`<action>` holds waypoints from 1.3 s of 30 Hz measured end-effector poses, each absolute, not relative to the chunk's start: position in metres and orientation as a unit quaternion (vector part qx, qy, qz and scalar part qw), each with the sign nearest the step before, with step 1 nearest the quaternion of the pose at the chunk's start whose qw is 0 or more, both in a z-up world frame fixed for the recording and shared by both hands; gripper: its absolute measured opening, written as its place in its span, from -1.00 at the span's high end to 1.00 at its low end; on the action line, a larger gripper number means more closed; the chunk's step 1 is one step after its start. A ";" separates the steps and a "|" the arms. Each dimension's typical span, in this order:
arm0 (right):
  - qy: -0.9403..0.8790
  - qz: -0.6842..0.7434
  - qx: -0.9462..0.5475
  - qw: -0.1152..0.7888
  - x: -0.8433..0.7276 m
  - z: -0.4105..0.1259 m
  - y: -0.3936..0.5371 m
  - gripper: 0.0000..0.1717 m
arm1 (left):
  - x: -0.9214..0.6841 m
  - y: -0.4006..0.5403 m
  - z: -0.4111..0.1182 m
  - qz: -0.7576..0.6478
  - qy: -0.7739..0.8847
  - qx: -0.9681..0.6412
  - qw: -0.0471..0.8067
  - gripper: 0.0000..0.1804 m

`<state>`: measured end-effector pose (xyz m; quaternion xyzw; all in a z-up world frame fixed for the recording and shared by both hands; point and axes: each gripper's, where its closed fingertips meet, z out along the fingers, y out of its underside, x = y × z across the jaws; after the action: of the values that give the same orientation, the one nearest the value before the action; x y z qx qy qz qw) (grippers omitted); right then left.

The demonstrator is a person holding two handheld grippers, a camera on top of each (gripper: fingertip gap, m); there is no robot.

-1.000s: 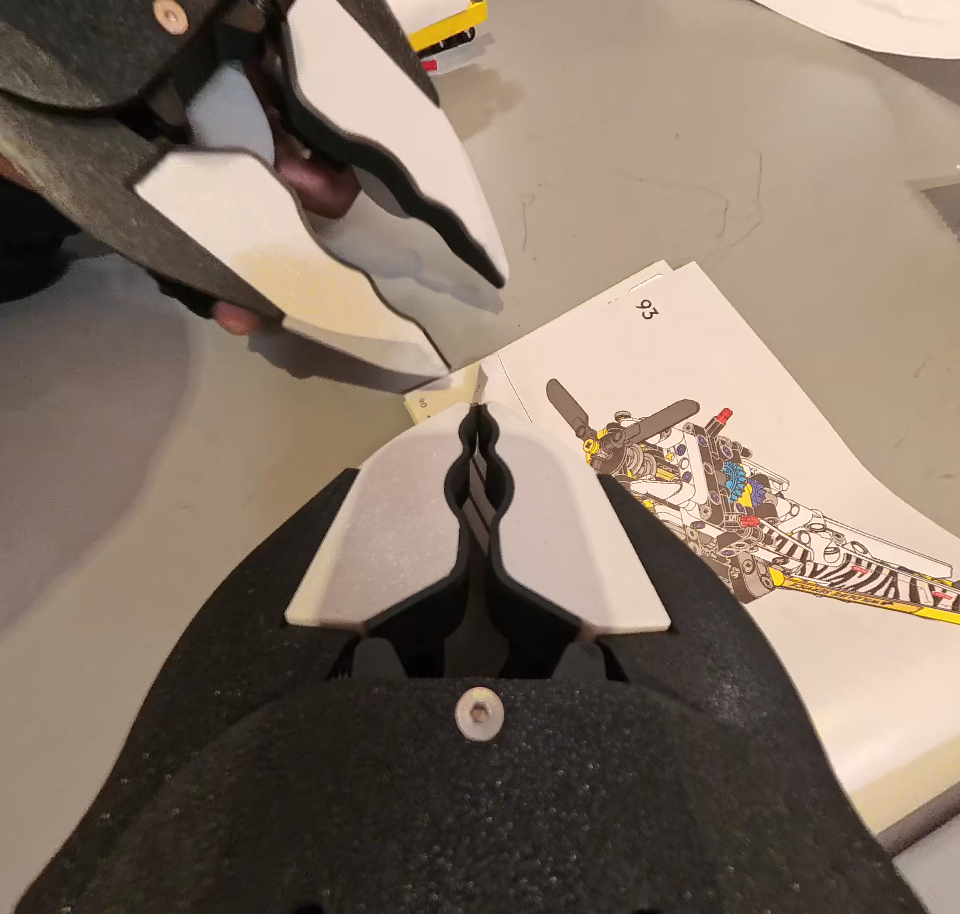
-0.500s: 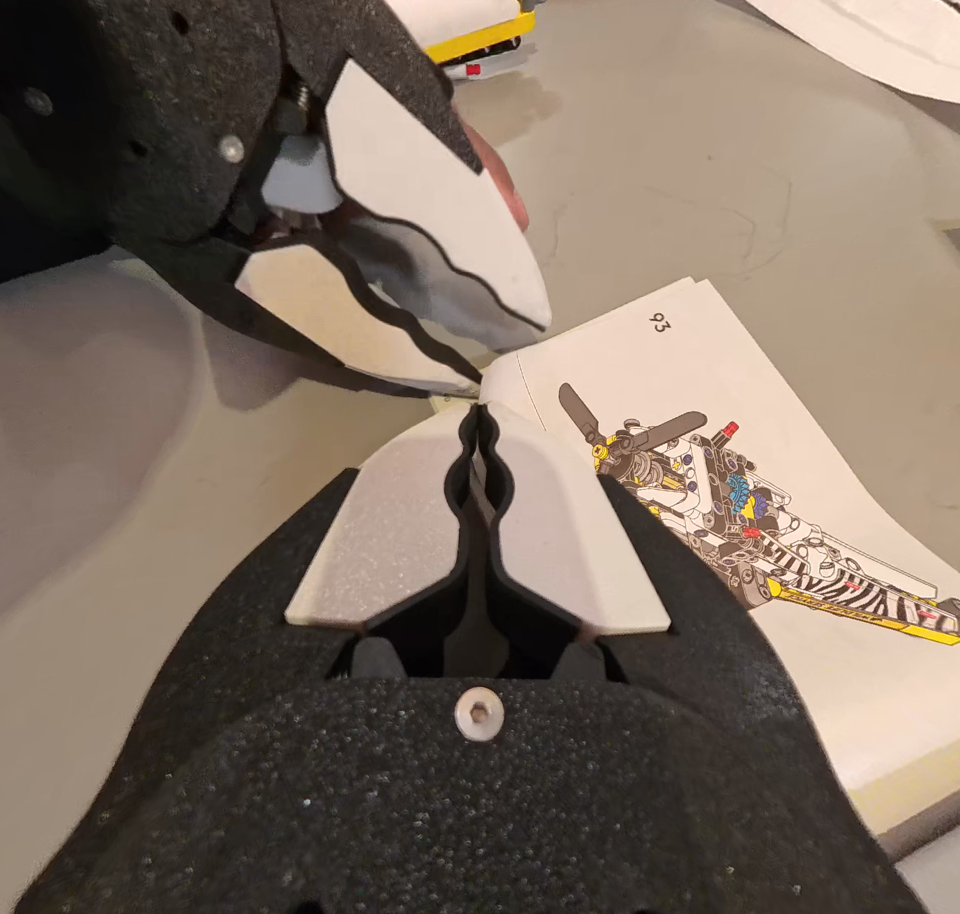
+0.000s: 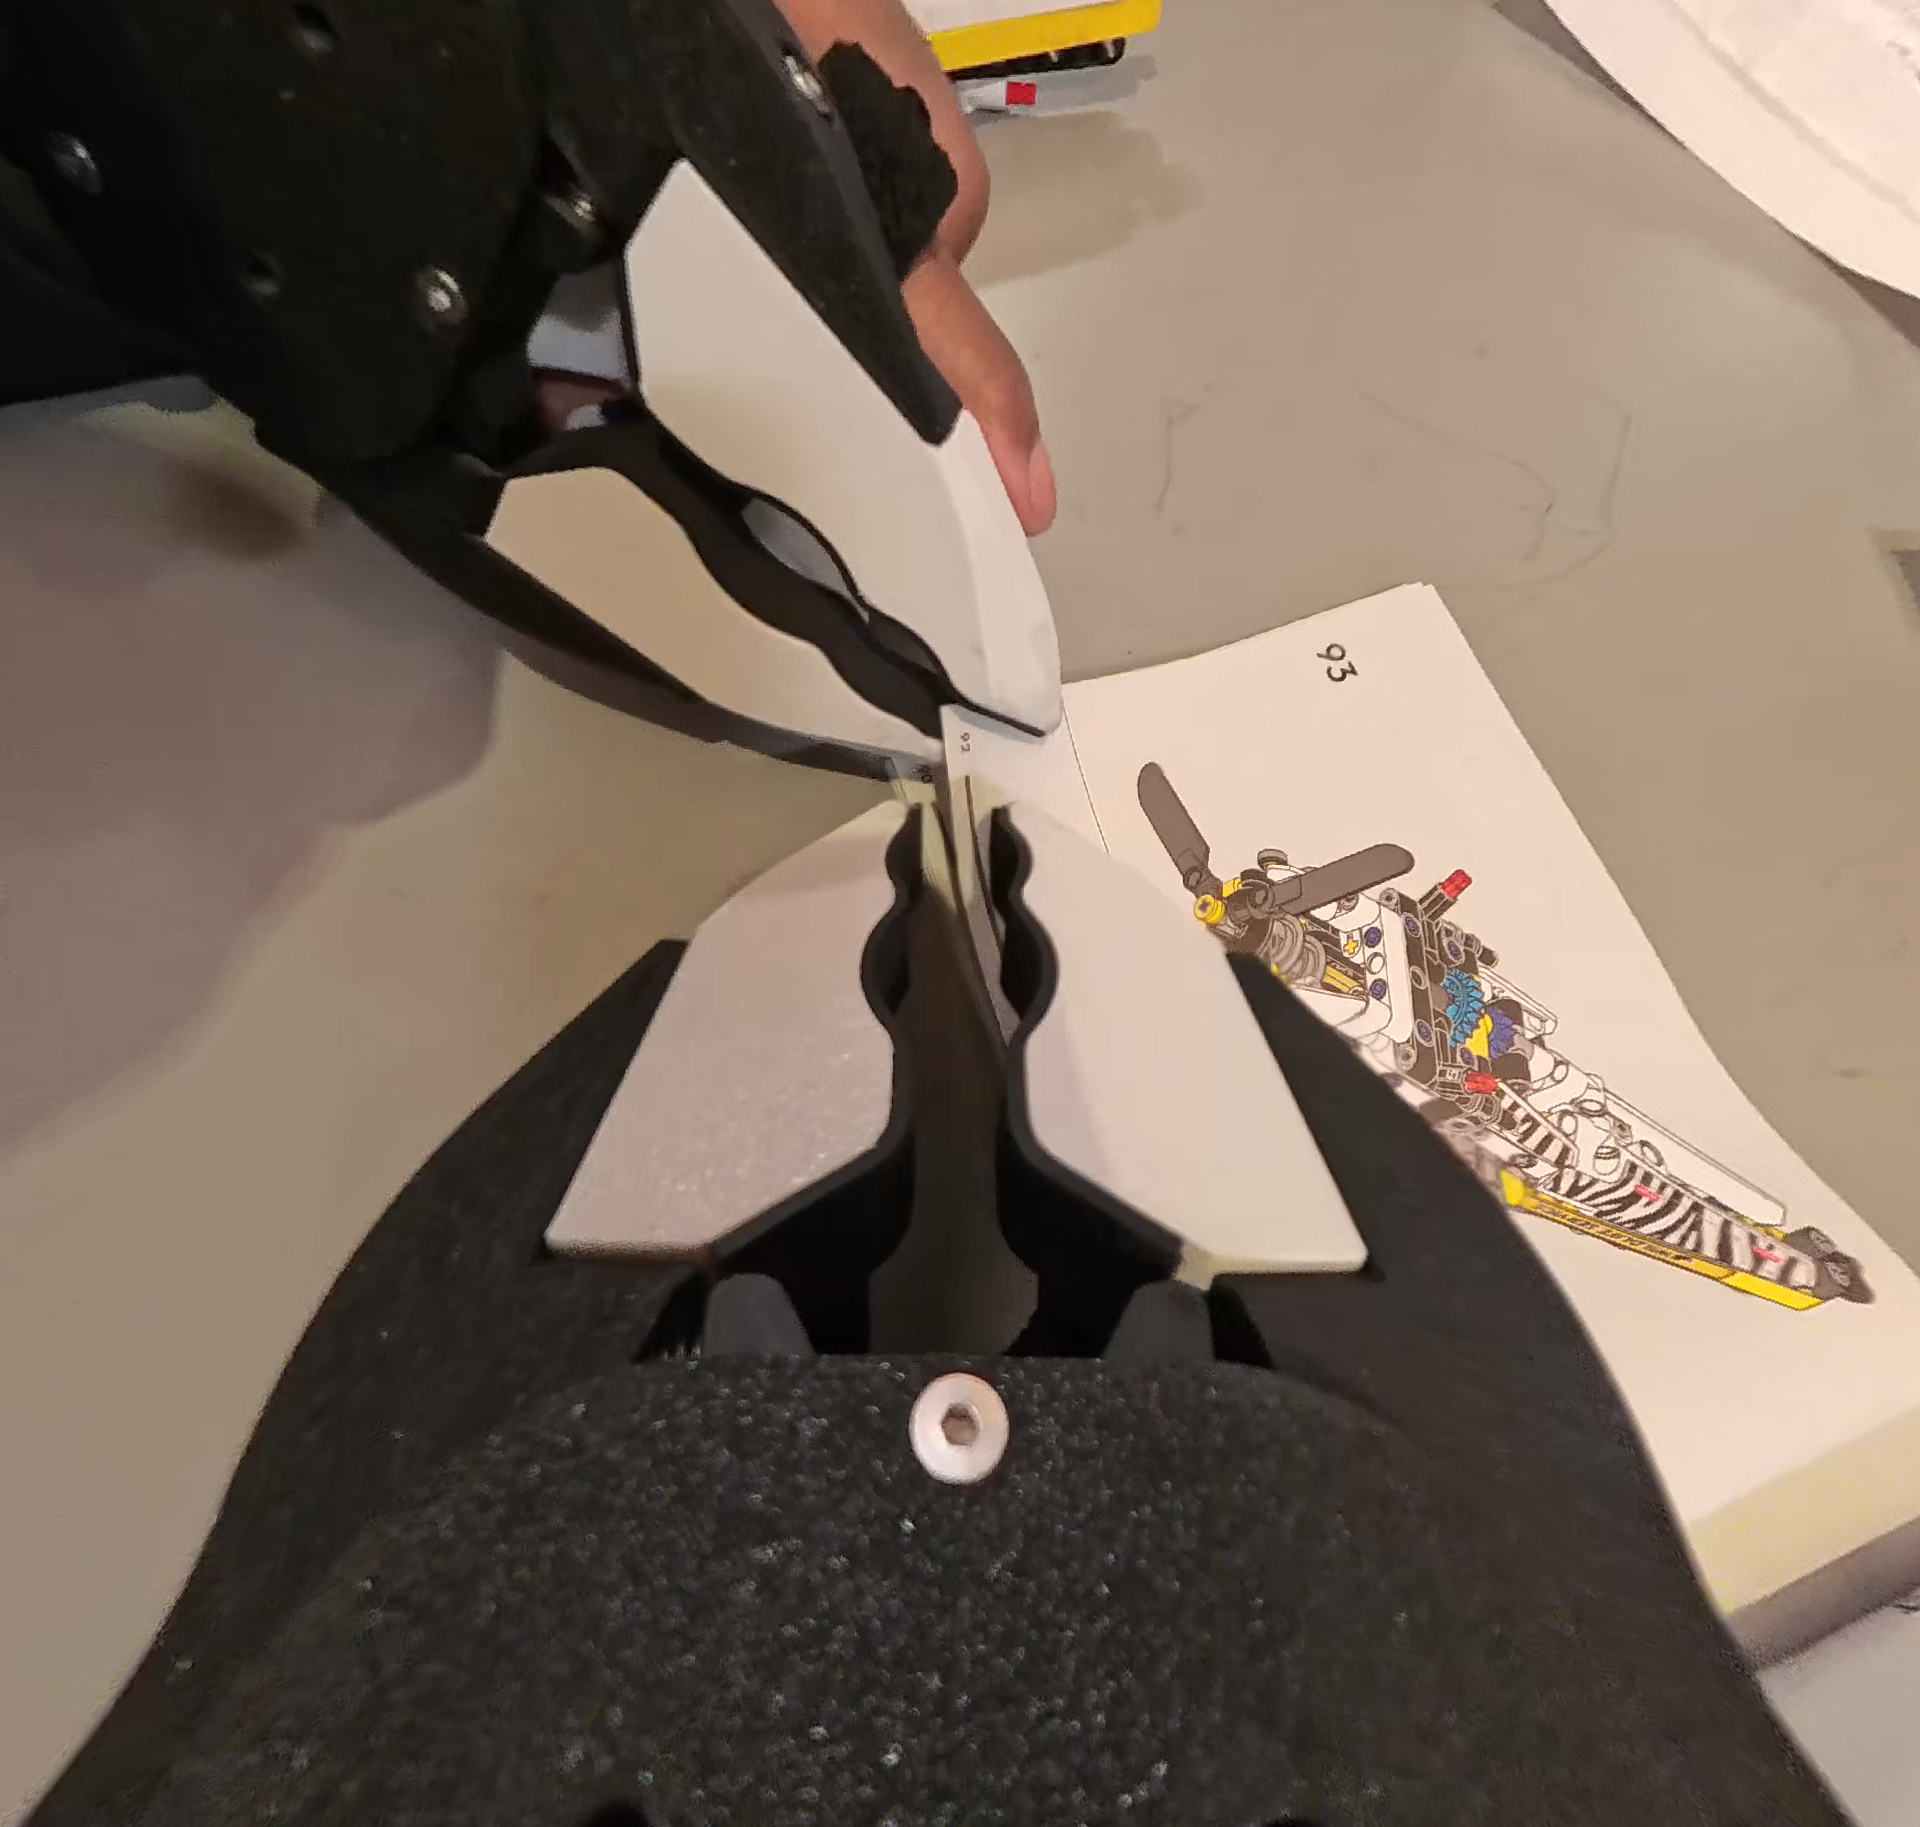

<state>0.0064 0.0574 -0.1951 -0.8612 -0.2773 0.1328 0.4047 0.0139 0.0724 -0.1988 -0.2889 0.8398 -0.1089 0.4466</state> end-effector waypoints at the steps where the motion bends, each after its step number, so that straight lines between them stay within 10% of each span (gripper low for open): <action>1: -0.285 0.127 -0.859 0.406 0.006 -0.195 0.057 0.83 | 0.013 0.073 -0.199 -0.108 0.840 -0.289 0.446 0.91; 25: -0.084 -0.196 -0.862 0.459 0.152 -0.128 0.030 1.00 | 0.021 0.082 -0.130 -0.267 0.688 -0.451 0.502 0.65; 39: -0.005 -0.435 -0.886 0.158 0.249 -0.139 -0.071 0.98 | 0.015 0.088 -0.085 -0.401 0.562 -0.521 0.503 0.66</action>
<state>0.2487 -0.0713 -0.1392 -0.8865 -0.0050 -0.4349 0.1581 0.0154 0.0881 -0.0848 -0.5205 0.5616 -0.4012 0.5027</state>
